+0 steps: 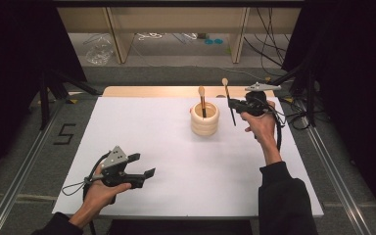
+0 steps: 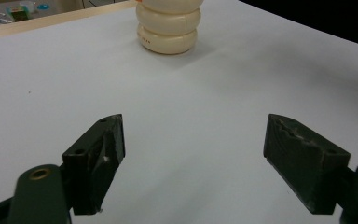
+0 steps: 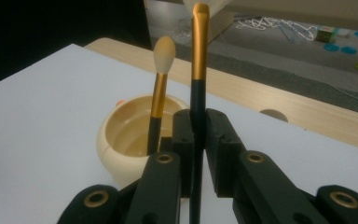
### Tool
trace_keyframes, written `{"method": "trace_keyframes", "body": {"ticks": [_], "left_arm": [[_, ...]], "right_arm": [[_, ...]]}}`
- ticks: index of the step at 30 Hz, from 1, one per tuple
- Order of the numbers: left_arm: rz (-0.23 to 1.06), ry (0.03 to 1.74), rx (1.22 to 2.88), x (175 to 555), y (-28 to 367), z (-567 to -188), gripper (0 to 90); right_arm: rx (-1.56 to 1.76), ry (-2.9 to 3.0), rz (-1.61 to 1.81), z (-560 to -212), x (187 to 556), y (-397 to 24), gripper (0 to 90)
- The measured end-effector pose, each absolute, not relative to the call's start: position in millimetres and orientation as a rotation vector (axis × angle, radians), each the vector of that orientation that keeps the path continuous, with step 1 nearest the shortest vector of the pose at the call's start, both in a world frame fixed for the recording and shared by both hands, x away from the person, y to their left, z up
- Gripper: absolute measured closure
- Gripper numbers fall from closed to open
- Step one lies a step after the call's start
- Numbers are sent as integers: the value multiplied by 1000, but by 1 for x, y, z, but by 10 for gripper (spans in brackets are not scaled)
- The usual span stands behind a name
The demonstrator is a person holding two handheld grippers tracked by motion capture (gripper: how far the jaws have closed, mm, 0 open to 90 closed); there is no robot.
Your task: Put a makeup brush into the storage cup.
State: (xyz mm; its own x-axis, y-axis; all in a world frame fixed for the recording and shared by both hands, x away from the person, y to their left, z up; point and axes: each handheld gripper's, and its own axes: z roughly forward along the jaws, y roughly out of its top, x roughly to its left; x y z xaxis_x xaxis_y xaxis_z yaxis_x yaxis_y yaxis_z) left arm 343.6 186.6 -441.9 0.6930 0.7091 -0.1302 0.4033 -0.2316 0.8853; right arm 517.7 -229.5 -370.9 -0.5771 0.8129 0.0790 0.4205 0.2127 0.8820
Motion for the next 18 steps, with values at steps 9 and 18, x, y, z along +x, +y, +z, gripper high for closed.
{"method": "trace_keyframes", "body": {"ticks": [9, 18], "left_arm": [[367, 872, 1858, 344, 187, -442, 205], [367, 872, 1858, 344, 187, -442, 205]], "right_arm": [[1113, 2062, 1411, -363, 520, -215, 832], [1085, 2045, 1439, -360, 526, -203, 832]]}}
